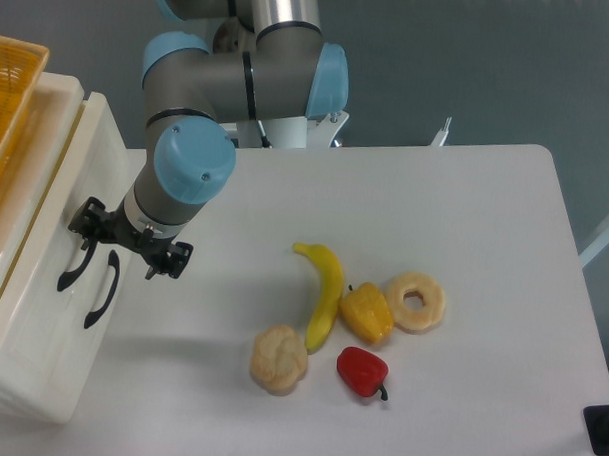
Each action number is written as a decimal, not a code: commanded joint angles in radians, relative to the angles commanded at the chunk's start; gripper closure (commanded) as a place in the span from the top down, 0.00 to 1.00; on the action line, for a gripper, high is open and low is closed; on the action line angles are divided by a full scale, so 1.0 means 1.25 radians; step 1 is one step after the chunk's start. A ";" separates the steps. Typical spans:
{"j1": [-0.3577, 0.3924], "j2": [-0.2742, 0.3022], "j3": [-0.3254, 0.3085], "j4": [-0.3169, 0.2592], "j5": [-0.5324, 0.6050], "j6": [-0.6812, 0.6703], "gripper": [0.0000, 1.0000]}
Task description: Slide the top white drawer open
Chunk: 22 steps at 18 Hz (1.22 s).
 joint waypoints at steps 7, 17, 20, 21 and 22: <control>0.001 0.001 0.006 0.000 0.001 0.002 1.00; 0.013 -0.004 0.018 0.001 0.016 0.002 1.00; 0.016 -0.004 0.018 0.002 0.017 0.004 1.00; 0.021 -0.004 0.018 0.002 0.016 0.004 1.00; 0.021 -0.004 0.020 0.002 0.016 0.004 1.00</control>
